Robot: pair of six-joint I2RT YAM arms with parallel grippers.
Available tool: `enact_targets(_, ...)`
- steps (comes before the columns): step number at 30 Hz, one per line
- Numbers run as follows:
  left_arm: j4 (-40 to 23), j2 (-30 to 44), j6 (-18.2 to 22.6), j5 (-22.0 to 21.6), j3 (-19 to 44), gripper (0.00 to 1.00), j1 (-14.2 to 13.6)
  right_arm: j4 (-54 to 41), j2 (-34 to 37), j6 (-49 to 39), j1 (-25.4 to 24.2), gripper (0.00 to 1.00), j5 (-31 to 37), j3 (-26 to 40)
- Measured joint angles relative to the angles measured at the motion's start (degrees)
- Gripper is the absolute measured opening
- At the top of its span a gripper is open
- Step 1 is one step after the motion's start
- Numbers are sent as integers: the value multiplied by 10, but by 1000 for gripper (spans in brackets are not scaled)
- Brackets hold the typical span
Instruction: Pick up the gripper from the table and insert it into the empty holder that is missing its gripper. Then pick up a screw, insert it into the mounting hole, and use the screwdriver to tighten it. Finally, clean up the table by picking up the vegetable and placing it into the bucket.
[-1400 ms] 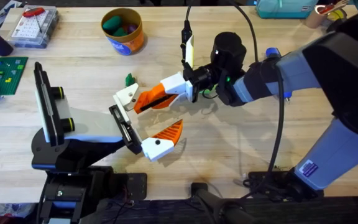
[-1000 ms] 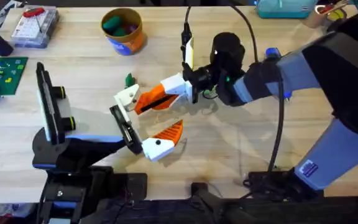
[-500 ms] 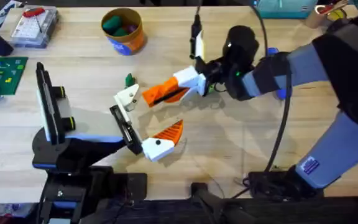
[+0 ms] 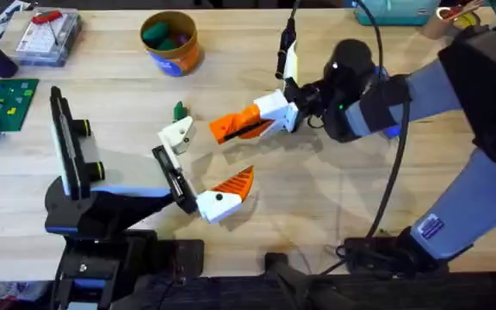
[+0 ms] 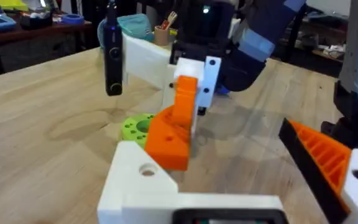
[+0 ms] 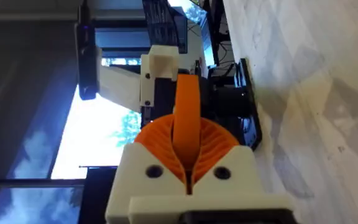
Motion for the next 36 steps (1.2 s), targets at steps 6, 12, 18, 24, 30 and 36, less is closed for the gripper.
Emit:
enact_targets(6,0,0,0,0,0,986,0,86,-13,69,0,11,-5,-13)
enact_targets(12,0,0,0,0,0,986,0,89,-22,127,11,11,-4,-13)
enact_targets(18,0,0,0,0,0,986,0,89,-33,146,38,11,-6,-13)
enact_targets(24,0,0,0,0,0,987,0,89,-35,156,46,11,-6,-8)
enact_targets(30,0,0,0,0,0,986,0,52,-35,162,54,11,-6,20)
enact_targets(36,0,0,0,0,0,986,0,46,-35,160,54,11,-6,22)
